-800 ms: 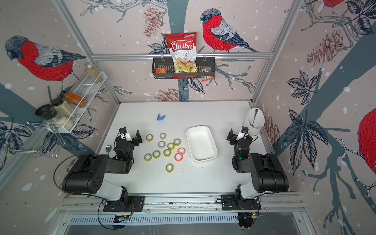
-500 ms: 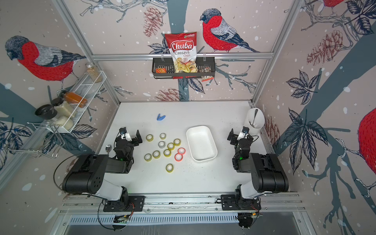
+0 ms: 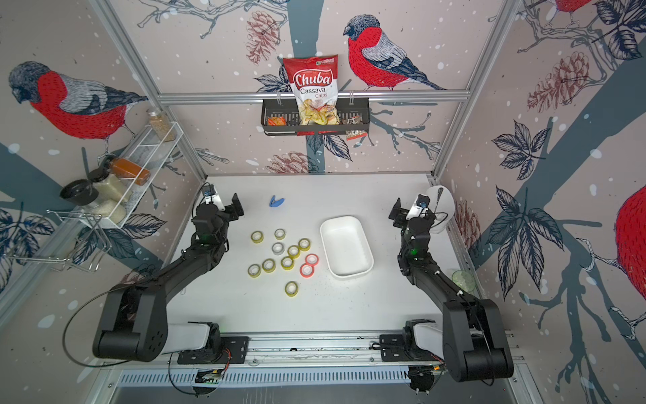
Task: Put the transparent tape into the storage box
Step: Pick up the tape from the center of the board.
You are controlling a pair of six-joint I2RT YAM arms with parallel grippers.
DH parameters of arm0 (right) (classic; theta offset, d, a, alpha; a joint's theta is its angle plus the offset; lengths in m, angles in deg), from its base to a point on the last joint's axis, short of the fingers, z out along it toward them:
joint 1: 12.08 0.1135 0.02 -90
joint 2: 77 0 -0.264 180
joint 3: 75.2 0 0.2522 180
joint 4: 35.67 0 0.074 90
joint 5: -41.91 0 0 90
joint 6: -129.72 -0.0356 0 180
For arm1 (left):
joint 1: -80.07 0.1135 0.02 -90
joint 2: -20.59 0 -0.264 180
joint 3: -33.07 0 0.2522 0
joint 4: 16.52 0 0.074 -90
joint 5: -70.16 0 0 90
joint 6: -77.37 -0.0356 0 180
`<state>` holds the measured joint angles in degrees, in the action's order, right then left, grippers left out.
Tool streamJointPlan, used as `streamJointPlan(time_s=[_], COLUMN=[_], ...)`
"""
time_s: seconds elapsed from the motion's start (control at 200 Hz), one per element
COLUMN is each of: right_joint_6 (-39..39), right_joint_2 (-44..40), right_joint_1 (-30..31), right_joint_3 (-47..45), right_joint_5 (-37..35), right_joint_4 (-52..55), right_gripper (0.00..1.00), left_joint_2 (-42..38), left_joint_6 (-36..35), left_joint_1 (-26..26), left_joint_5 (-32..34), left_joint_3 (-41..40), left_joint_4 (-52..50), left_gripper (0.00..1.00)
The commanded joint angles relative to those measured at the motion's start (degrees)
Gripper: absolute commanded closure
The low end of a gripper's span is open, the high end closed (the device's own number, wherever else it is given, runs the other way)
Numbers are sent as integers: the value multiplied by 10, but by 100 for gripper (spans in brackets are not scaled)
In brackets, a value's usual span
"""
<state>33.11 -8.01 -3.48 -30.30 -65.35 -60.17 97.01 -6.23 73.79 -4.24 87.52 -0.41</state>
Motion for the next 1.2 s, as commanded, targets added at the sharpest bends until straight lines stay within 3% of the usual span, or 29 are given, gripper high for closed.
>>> streamJointPlan(time_s=[0.0, 0.155, 0.28, 0.53, 0.75, 1.026, 1.196], right_joint_6=[-41, -68, -104, -155, -228, -254, -256], right_joint_2=[-13, -15, -11, 21, 92, 78, 55], right_joint_1=[28, 88, 150, 296, 315, 287, 260], right_joint_3=[64, 145, 191, 253, 318, 312, 296], right_joint_5=[19, 81, 106, 111, 158, 168, 173], right_joint_4=[214, 373, 476, 624, 754, 804, 815], right_gripper=[8, 15, 21, 24, 28, 30, 33], left_joint_2=[-27, -84, -115, -131, -119, -40, -3], left_joint_6=[45, 110, 142, 213, 272, 339, 361], left_joint_1=[-30, -76, -109, -199, -291, -431, -455], left_joint_5=[-19, -74, -118, -96, -106, -103, -122], left_joint_3=[41, 48, 41, 41, 45, 64, 64], left_joint_4=[-197, -291, -353, -488, -553, -601, -617], left_gripper=[7, 8, 15, 20, 22, 21, 26])
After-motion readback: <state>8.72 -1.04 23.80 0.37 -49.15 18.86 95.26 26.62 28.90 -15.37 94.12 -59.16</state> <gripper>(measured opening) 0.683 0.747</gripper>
